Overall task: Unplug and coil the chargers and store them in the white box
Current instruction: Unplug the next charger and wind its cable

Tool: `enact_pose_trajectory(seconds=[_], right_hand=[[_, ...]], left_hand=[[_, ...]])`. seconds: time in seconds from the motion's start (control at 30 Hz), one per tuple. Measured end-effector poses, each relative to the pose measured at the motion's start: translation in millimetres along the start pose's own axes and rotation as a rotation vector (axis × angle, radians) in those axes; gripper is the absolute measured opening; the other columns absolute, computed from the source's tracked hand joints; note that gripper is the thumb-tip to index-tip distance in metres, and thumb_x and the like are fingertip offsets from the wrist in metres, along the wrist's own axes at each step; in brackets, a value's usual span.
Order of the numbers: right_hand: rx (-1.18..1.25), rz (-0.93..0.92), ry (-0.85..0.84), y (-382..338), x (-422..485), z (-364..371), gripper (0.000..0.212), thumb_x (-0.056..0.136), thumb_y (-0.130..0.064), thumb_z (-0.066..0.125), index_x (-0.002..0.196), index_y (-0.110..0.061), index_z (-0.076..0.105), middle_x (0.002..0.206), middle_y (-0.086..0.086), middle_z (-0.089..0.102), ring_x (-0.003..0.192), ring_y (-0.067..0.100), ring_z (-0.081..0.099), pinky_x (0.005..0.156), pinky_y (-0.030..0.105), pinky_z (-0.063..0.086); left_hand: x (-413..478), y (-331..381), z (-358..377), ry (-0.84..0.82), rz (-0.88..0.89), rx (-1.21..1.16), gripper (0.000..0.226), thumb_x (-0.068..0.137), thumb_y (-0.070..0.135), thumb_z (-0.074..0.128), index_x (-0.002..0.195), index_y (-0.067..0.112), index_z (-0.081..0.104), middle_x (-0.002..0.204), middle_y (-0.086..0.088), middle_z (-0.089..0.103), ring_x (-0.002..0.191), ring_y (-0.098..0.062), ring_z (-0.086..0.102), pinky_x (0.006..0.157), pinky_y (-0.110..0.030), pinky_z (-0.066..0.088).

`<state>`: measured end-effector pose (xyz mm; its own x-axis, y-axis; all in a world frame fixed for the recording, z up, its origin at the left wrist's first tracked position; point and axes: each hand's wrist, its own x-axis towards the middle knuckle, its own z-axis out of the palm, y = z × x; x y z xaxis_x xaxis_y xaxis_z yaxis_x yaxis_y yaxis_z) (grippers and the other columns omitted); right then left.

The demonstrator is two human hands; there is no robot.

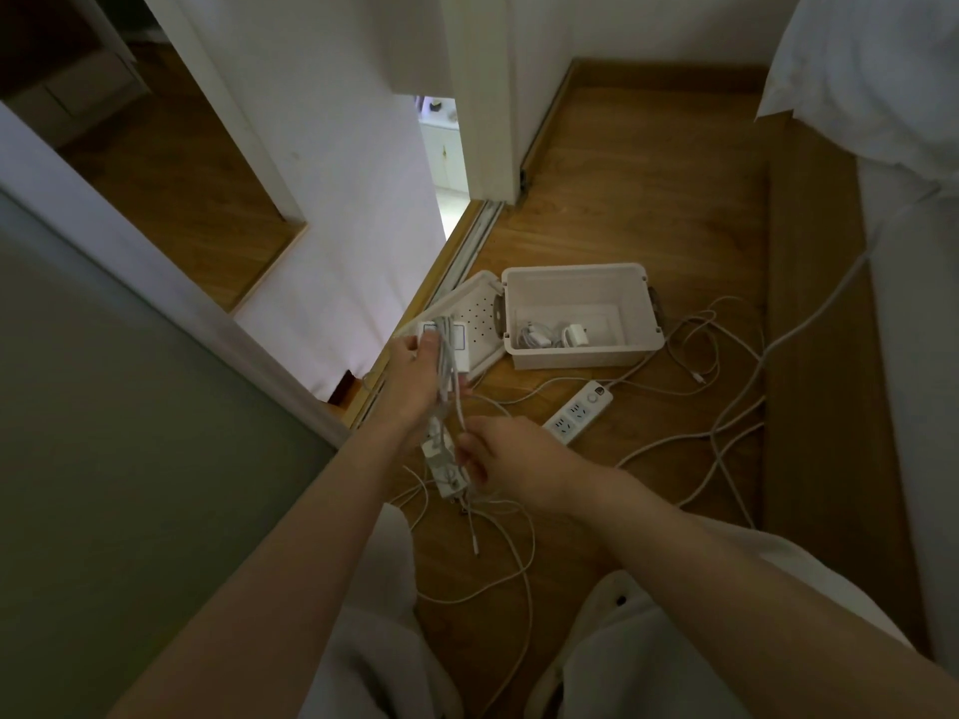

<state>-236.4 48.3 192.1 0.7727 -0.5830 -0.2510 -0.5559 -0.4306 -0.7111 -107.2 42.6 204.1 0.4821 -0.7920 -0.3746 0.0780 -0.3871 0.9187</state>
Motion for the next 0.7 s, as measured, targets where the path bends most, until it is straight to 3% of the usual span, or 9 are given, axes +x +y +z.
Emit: enact_pose_trajectory(seconds=[0.23, 0.33, 0.43, 0.57, 0.7], right_hand=[[-0.088, -0.047, -0.064, 14.9, 5.7, 0.0, 0.024, 0.100, -0.016, 0.037, 0.099, -0.011, 0.061, 0.087, 0.003, 0.064, 0.083, 0.019, 0.061, 0.077, 0.035, 0.049], [-0.185, -0.079, -0.017, 25.3, 6.2, -11.1, 0.026, 0.099, -0.017, 0.040, 0.095, -0.010, 0.064, 0.093, 0.006, 0.065, 0.086, 0.018, 0.059, 0.077, 0.031, 0.045], [-0.204, -0.093, 0.063, 30.5, 5.7, -20.6, 0.027, 0.098, -0.026, 0.042, 0.090, -0.012, 0.064, 0.091, 0.004, 0.066, 0.082, 0.017, 0.056, 0.073, 0.029, 0.040], [-0.357, -0.112, 0.116, 31.0, 3.5, -26.7, 0.021, 0.097, -0.025, 0.045, 0.104, -0.014, 0.062, 0.099, 0.006, 0.063, 0.093, 0.022, 0.053, 0.076, 0.028, 0.034], [-0.365, -0.074, 0.171, 33.9, 5.2, -28.5, 0.017, 0.096, -0.029, 0.048, 0.095, -0.017, 0.061, 0.098, 0.001, 0.064, 0.093, 0.019, 0.057, 0.083, 0.032, 0.045]], left_hand=[[-6.6, 8.7, 4.0, -0.178, -0.216, -0.673, 0.025, 0.101, 0.024, 0.036, 0.106, 0.009, 0.055, 0.090, -0.015, 0.054, 0.067, -0.016, 0.053, 0.055, -0.027, 0.056], [-9.6, 13.0, -2.5, -0.277, -0.197, -0.599, 0.025, 0.096, 0.018, 0.038, 0.103, 0.007, 0.059, 0.082, -0.013, 0.054, 0.066, -0.018, 0.049, 0.049, -0.023, 0.049], [-9.3, 15.4, -7.4, -0.377, -0.157, -0.499, 0.029, 0.082, 0.020, 0.045, 0.102, 0.003, 0.058, 0.073, -0.011, 0.044, 0.050, -0.017, 0.044, 0.041, -0.022, 0.040], [-7.2, 14.7, -12.2, -0.467, -0.148, -0.426, 0.031, 0.082, 0.029, 0.044, 0.094, 0.005, 0.060, 0.070, -0.010, 0.048, 0.037, -0.012, 0.039, 0.033, -0.014, 0.027], [-10.5, 15.7, -19.3, -0.544, -0.075, -0.102, 0.035, 0.080, 0.039, 0.046, 0.081, 0.009, 0.065, 0.057, -0.008, 0.051, 0.037, -0.015, 0.040, 0.036, -0.015, 0.024]])
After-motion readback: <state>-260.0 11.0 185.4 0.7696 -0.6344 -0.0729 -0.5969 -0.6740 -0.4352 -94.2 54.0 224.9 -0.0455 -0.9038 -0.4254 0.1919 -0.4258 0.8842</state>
